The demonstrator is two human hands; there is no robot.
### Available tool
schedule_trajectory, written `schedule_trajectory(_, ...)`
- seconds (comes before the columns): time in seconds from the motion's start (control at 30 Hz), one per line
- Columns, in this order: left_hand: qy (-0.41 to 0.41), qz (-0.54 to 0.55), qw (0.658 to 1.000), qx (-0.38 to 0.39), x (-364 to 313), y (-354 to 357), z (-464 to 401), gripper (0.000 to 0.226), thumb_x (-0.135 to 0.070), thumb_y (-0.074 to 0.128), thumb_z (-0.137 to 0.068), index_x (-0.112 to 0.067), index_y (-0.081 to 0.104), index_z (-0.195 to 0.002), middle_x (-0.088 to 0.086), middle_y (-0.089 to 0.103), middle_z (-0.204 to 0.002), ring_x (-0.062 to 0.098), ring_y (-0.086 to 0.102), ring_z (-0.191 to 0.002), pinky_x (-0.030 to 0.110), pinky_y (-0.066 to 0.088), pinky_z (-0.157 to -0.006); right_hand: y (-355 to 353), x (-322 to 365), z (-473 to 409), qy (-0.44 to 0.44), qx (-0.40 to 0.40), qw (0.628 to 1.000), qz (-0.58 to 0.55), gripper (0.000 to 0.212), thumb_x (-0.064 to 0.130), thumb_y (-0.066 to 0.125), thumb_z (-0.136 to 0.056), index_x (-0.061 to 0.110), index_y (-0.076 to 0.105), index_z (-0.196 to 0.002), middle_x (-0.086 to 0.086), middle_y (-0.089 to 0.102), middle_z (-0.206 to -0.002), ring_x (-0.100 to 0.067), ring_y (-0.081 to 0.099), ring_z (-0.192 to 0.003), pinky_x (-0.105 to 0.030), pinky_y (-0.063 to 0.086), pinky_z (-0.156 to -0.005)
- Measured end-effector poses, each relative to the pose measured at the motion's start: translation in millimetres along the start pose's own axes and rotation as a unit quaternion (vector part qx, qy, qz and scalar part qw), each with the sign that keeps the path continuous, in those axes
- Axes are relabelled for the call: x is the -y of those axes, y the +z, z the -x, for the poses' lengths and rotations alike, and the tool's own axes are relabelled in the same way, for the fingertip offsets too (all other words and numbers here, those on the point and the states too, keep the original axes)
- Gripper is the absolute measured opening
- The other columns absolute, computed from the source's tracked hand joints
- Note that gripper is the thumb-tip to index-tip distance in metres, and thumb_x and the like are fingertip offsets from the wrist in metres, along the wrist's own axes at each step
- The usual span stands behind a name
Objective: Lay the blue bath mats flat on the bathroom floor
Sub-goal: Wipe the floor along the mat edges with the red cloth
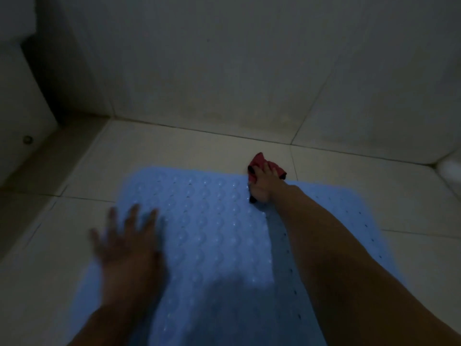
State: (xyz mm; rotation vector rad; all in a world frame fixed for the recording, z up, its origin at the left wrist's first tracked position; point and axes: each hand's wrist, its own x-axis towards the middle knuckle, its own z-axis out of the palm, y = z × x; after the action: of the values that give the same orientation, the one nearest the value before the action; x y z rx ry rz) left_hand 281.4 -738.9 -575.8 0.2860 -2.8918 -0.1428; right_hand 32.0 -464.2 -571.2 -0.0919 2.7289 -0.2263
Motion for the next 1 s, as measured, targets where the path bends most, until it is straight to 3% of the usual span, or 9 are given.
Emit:
schedule_trajectory(0.17, 0.116, 0.06, 0.982, 0.14, -126.7, 33.3, -17.9, 0.074, -0.064, 0.024, -0.098, -0.031, 0.011, -0.163, 0.006, -0.006, -0.171, 0.034, -0.015, -0.156, 0.062, 0.0, -0.124, -3.9, -2.9, -4.4, -0.006, 0.027, 1.0, 0.015, 0.075, 0.042, 0.045, -0.1, 0.026, 0.004, -0.16, -0.01, -0.008, -0.168, -0.036, -0.008, -0.154, -0.058, 0.009, -0.123)
schedule_trajectory(0.33, 0.133, 0.021, 0.984, 0.117, -127.0, 55.6, -4.8, 0.077, -0.069, 0.025, -0.098, -0.025, 0.023, -0.162, 0.008, 0.007, -0.171, 0.036, 0.003, -0.157, 0.063, 0.006, -0.123, -1.8, -9.0, 0.8, -0.078, -0.082, 0.993, 0.018, 0.053, 0.038, 0.041, -0.101, 0.016, 0.035, -0.15, -0.017, 0.033, -0.156, -0.038, 0.028, -0.146, -0.049, 0.029, -0.118)
schedule_trajectory(0.43, 0.14, 0.023, 0.982, 0.122, -128.1, 50.4, -6.5, 0.075, -0.066, 0.028, -0.098, -0.026, 0.026, -0.161, 0.007, 0.009, -0.171, 0.035, 0.004, -0.157, 0.063, 0.008, -0.123, -19.1, -21.9, 11.3, -0.085, -0.115, 0.99, -0.005, 0.055, 0.028, 0.071, -0.085, 0.018, 0.043, -0.131, -0.009, 0.059, -0.119, -0.033, 0.059, -0.112, -0.044, 0.05, -0.089)
schedule_trajectory(0.5, 0.143, 0.028, 0.981, 0.131, -128.0, 49.5, -5.0, 0.074, -0.064, 0.031, -0.097, -0.024, 0.031, -0.159, 0.007, 0.012, -0.171, 0.036, 0.008, -0.157, 0.063, 0.011, -0.122, -36.2, -53.6, 11.9, -0.002, -0.097, 0.995, 0.006, 0.079, 0.032, 0.087, -0.069, 0.02, 0.038, -0.129, -0.007, 0.062, -0.111, -0.033, 0.064, -0.103, -0.043, 0.052, -0.081)
schedule_trajectory(0.6, 0.134, 0.027, 0.98, 0.145, -128.9, 49.0, -5.5, 0.075, -0.065, 0.031, -0.097, -0.025, 0.028, -0.16, 0.007, 0.01, -0.171, 0.036, 0.005, -0.157, 0.064, 0.012, -0.122, -55.0, -128.9, 11.8, 0.191, -0.059, 0.98, 0.007, 0.111, 0.032, 0.092, -0.05, 0.014, 0.028, -0.139, -0.012, 0.063, -0.116, -0.038, 0.064, -0.109, -0.054, 0.051, -0.093)
schedule_trajectory(0.67, 0.132, 0.032, 0.979, 0.152, -130.7, 47.2, -7.8, 0.076, -0.065, 0.033, -0.095, -0.025, 0.03, -0.16, 0.008, 0.011, -0.171, 0.036, 0.005, -0.157, 0.065, 0.014, -0.121, -54.5, -160.7, 15.7, 0.239, -0.058, 0.969, -0.009, 0.089, 0.022, 0.08, -0.059, 0.01, 0.031, -0.132, -0.016, 0.064, -0.109, -0.039, 0.064, -0.102, -0.056, 0.054, -0.091)
schedule_trajectory(0.77, 0.13, 0.027, 0.979, 0.156, -130.2, 46.9, -8.3, 0.076, -0.065, 0.033, -0.095, -0.025, 0.03, -0.16, 0.008, 0.013, -0.17, 0.036, 0.006, -0.157, 0.066, 0.015, -0.12, -38.3, -139.3, 4.5, 0.239, -0.173, 0.954, 0.051, 0.059, 0.024, 0.066, -0.079, 0.008, 0.041, -0.13, -0.014, 0.067, -0.106, -0.037, 0.067, -0.099, -0.055, 0.05, -0.093)
schedule_trajectory(0.87, 0.132, 0.03, 0.98, 0.146, -128.0, 46.8, -7.6, 0.075, -0.063, 0.036, -0.094, -0.024, 0.033, -0.159, 0.007, 0.014, -0.17, 0.036, 0.009, -0.157, 0.066, 0.016, -0.12, -11.4, -71.0, -15.0, 0.135, -0.242, 0.961, 0.01, 0.04, 0.03, 0.046, -0.097, 0.012, 0.049, -0.132, -0.012, 0.07, -0.106, -0.032, 0.067, -0.101, -0.049, 0.041, -0.102)
schedule_trajectory(1.0, 0.13, 0.022, 0.981, 0.145, -128.7, 47.6, -8.2, 0.076, -0.064, 0.034, -0.094, -0.026, 0.029, -0.16, 0.004, 0.009, -0.171, 0.033, 0.007, -0.158, 0.064, 0.013, -0.122, 10.3, -7.9, -3.6, -0.155, -0.17, 0.973, -0.006, 0.056, 0.009, 0.055, -0.09, 0.013, 0.049, -0.145, -0.009, 0.051, -0.148, -0.031, 0.044, -0.136, -0.04, 0.033, -0.117)
